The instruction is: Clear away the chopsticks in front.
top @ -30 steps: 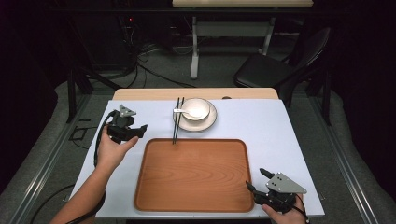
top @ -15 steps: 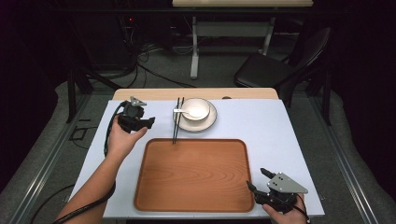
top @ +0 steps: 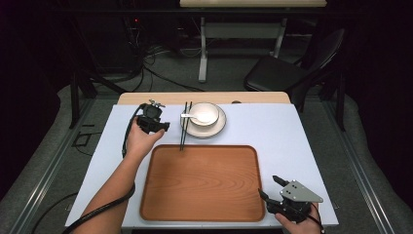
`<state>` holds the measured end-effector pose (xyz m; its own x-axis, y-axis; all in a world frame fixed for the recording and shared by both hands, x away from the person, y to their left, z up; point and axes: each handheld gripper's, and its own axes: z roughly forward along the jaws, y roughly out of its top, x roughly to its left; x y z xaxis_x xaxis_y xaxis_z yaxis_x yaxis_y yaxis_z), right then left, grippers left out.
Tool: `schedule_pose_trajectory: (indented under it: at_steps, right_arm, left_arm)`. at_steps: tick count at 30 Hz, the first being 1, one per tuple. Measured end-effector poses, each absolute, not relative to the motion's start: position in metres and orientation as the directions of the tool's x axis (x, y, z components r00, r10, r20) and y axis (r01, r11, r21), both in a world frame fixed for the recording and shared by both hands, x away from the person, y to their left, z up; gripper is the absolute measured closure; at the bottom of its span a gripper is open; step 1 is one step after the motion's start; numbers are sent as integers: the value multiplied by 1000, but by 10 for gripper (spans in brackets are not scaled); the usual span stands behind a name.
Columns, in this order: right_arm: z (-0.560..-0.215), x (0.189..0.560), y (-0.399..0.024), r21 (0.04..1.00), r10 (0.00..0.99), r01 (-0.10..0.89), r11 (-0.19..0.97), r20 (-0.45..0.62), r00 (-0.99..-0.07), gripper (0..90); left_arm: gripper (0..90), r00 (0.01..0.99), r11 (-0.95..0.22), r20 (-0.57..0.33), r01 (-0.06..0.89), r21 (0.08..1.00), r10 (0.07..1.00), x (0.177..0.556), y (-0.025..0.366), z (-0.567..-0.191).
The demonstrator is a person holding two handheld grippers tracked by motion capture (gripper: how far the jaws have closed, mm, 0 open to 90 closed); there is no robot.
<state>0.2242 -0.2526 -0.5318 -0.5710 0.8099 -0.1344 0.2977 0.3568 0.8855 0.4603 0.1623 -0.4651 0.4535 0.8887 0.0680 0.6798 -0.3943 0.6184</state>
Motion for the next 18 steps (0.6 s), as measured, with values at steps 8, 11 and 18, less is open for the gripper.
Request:
schedule_pose_trajectory:
  at_steps: [8,11,18]
  right_arm:
    - [-531,224,-254,887,809,295,356,-135,-571,339]
    - [-532,224,-254,887,810,297,355,-132,-572,340]
    - [-531,224,-254,888,810,297,352,-130,-572,341]
  left_arm:
    - [602,459,-382,29,700,603,888,461,143,-482]
    - [618,462,-377,11,710,595,887,461,137,-488]
    - [626,460,-372,-7,728,576,888,462,129,-497]
